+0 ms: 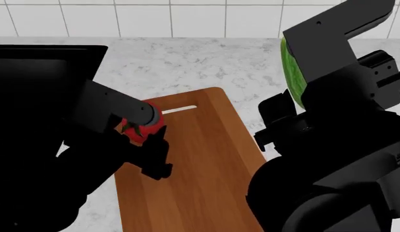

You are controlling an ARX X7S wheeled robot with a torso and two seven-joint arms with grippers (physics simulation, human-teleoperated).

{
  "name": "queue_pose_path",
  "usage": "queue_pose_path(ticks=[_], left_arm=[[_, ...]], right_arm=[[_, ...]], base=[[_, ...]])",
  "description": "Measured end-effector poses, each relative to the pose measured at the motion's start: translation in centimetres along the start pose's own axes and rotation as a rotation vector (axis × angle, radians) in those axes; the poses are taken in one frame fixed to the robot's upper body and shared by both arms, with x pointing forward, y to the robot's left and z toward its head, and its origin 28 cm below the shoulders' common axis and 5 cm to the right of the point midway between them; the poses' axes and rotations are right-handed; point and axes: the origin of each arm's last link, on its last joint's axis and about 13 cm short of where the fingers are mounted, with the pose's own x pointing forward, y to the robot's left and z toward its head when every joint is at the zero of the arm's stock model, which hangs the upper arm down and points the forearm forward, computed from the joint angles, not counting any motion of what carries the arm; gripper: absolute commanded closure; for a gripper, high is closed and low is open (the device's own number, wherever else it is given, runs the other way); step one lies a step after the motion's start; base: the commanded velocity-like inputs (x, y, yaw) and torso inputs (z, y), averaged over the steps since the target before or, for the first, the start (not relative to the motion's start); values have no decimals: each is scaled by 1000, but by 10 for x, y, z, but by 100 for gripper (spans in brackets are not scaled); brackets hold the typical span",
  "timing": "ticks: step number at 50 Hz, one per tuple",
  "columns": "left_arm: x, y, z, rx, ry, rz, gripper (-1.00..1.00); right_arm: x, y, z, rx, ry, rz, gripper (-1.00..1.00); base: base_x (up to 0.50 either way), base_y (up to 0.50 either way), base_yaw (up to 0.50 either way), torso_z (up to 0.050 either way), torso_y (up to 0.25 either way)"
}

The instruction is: Pick the vegetables from the sink and place them on the cutting board.

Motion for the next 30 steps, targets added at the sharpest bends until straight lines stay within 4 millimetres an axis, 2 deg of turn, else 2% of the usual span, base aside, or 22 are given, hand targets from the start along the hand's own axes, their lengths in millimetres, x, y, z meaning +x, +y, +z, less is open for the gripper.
queue_pose_path(ticks=[22,23,30], left_arm=[[2,-2,-7,11,11,-3,100],[2,-2,-7,12,11,-3,-100],[2,-2,-9,1,21,2,-100]], right_arm=[[1,0,-1,7,1,3,100],[1,0,-1,8,2,2,100],[1,0,-1,10,2,2,100]], base=[[0,0,0,0,0],[0,0,0,0,0],[0,0,0,0,0]])
